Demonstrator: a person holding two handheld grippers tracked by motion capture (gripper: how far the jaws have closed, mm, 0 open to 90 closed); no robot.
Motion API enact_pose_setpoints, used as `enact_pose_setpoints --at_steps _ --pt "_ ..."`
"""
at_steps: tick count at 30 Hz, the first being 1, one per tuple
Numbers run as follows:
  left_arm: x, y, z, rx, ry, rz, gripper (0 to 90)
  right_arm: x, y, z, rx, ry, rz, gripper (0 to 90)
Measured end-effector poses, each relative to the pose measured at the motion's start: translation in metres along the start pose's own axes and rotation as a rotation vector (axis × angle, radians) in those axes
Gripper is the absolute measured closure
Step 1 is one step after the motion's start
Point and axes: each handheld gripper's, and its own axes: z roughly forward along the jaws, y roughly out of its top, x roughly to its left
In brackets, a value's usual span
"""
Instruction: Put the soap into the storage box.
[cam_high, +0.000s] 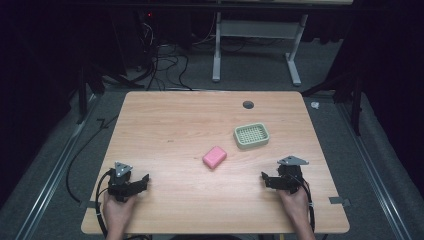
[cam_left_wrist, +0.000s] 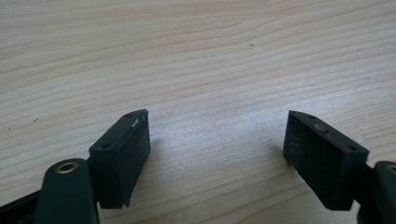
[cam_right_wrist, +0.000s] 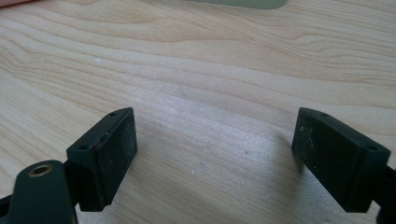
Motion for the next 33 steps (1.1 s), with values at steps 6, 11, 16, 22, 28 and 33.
enact_pose_setpoints --at_steps 6,11,16,22,28,33 --pt "0.000 0.000 0.000 0.000 0.000 0.000 23.4 -0.001 -0.001 -0.001 0.000 0.012 -0.014 14.4" --pt "0.000 0.000 0.000 0.000 0.000 0.000 23.4 -0.002 -0.001 -0.002 0.009 0.022 -0.006 14.5" --pt "0.000 0.000 0.000 0.000 0.000 0.000 23.4 -0.001 0.005 -0.005 0.008 0.044 0.001 14.8" --pt "0.000 0.000 0.000 0.000 0.000 0.000 23.4 0.007 0.016 -0.010 -0.023 0.074 -0.012 14.9" --pt "0.000 0.000 0.000 0.000 0.000 0.000 23.4 0.015 0.024 -0.009 -0.042 0.103 -0.030 15.1" --pt "0.000 0.000 0.000 0.000 0.000 -0.001 23.4 0.028 0.036 -0.007 -0.060 0.137 -0.058 15.1"
